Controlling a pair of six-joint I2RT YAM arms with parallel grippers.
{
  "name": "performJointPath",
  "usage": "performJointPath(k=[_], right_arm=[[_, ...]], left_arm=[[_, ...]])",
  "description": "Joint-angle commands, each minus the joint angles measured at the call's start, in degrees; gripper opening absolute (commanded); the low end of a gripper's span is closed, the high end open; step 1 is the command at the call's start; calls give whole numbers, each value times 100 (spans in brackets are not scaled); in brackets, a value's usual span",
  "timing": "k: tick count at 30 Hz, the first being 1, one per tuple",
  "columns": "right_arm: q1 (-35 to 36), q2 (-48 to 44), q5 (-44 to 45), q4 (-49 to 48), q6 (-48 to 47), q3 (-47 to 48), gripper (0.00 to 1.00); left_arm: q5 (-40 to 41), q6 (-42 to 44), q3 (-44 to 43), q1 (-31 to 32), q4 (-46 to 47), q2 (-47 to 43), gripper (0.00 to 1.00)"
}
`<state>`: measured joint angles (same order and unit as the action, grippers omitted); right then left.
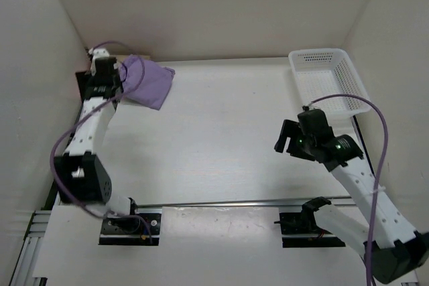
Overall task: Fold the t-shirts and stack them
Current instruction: Put the neatly folded tshirt into the corner of the board with the left arm
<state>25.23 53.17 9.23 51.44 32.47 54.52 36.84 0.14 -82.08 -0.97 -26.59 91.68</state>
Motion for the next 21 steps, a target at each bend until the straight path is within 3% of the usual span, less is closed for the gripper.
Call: performJointPath(k=[1, 6, 9, 14, 21], right_arm=[[-19, -622, 210, 726, 242, -239, 82], [-19, -1667, 158, 727, 699, -987, 91], [-71, -2011, 158, 727, 752, -1049, 96], [-71, -2135, 158, 674, 629, -935, 98], [-71, -2082, -27, 613, 576, -935, 98]], left_arm=[[-115, -14, 1560, -263, -259, -1515, 100], [-194, -14, 3905, -315, -967, -3163, 100], [-563, -14, 4532, -316, -1628, -3823, 100], [-1152, -14, 4912, -316, -2490, -4403, 100], [-1153, -14, 5097, -369, -2790, -4729, 100]])
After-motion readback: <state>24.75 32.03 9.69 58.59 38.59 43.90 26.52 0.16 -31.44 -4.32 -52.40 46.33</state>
